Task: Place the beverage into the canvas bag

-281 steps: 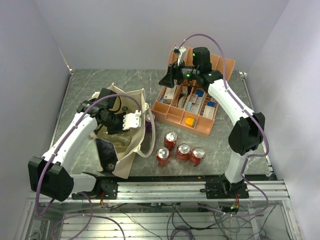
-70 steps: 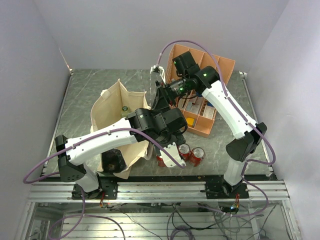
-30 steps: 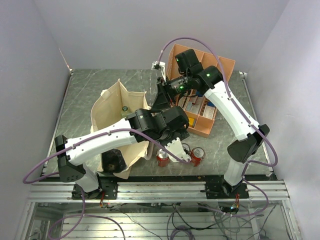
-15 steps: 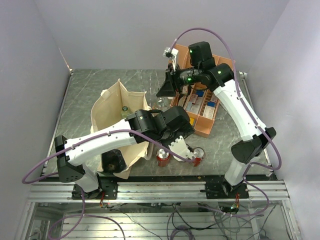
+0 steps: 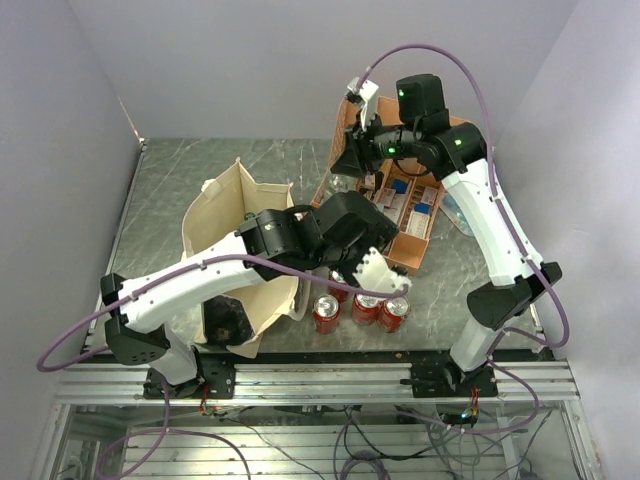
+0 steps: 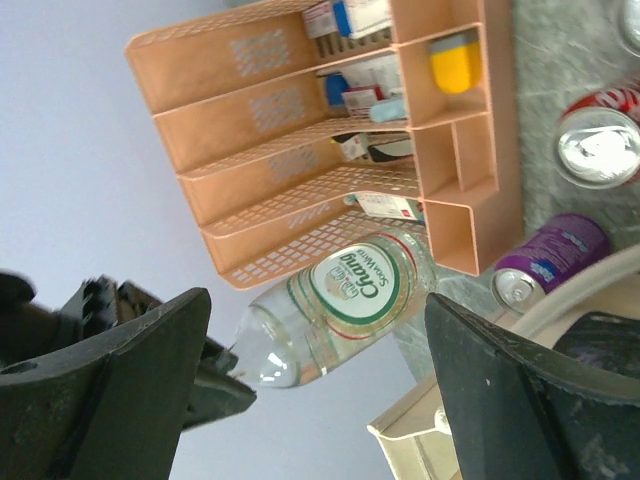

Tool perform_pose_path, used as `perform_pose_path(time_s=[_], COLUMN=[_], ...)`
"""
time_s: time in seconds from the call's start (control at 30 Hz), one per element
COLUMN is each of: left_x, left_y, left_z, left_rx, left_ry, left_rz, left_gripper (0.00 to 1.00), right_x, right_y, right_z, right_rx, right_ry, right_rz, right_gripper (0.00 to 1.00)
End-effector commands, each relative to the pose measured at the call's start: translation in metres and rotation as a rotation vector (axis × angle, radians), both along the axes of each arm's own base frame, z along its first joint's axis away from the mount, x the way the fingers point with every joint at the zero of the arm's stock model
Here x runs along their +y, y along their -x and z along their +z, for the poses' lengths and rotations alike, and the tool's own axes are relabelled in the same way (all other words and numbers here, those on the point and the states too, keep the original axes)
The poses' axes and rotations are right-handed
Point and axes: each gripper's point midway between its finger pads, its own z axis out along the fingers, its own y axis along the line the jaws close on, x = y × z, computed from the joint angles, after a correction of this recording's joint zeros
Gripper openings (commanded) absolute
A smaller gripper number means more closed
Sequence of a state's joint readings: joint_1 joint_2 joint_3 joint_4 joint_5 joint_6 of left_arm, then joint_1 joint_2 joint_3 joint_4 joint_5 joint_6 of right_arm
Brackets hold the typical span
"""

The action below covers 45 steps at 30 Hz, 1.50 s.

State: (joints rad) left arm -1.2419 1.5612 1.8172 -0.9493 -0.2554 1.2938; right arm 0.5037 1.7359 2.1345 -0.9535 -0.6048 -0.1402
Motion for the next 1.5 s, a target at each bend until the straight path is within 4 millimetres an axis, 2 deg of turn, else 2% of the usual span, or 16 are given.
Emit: perform_pose_path(time_s=[0.0,0.07,0.13,0.23,0.3,0.47,0.57,0.67,0.77,0.9,1.07,1.13,1.2,1.33,1.47], left_x=[0.014,0.030,0.056,0.109,0.140,0.200,0.239,0.275,0.303,0.320,0.328,0.325,0.321,0.313,0.308], left_y=[-0.015,-0.029,-0.049,-0.083,-0.095,-0.103,-0.106,-0.104,-0.097,-0.086,-0.087,-0.091,-0.093,-0.089,-0.085], left_z=[0.056,0.070,0.077,0.079,0.083,0.100,0.097,0.081,0.053,0.021,-0.010,-0.019,-0.024,-0.032,-0.058], left_rx=[-0.011,0.023,0.086,0.150,0.171,0.251,0.267,0.326,0.383,0.493,0.633,0.706,0.766,0.848,0.927], left_ry=[0.233,0.319,0.416,0.519,0.593,0.788,0.866,0.922,0.935,0.946,0.942,0.949,0.965,0.973,0.925], left_rz=[0.153,0.226,0.333,0.503,0.596,0.771,0.907,1.079,1.243,1.366,1.485,1.495,1.496,1.477,1.503], left_gripper=[0.98,0.99,1.00,0.99,0.98,0.97,0.97,0.97,0.97,0.97,0.97,1.00,0.95,0.91,0.81], right_x=[-0.016,-0.021,-0.024,-0.025,-0.024,-0.008,0.009,0.023,0.042,0.075,0.116,0.128,0.139,0.163,0.180], right_y=[0.000,-0.002,-0.004,-0.004,-0.002,0.011,0.025,0.042,0.061,0.084,0.109,0.114,0.118,0.131,0.134], right_z=[0.069,0.078,0.085,0.093,0.100,0.119,0.129,0.147,0.157,0.153,0.137,0.124,0.111,0.079,0.046], right_rx=[-0.237,-0.269,-0.294,-0.315,-0.321,-0.339,-0.347,-0.381,-0.393,-0.368,-0.319,-0.287,-0.270,-0.243,-0.217], right_ry=[-0.052,-0.053,-0.058,-0.072,-0.086,-0.142,-0.176,-0.236,-0.282,-0.308,-0.316,-0.315,-0.313,-0.272,-0.247], right_rz=[-0.055,-0.080,-0.100,-0.109,-0.103,-0.040,0.017,0.070,0.133,0.231,0.351,0.391,0.425,0.493,0.535], right_gripper=[0.00,0.00,0.00,0.00,0.00,0.00,0.00,0.00,0.00,0.00,0.00,0.00,0.00,0.00,0.00])
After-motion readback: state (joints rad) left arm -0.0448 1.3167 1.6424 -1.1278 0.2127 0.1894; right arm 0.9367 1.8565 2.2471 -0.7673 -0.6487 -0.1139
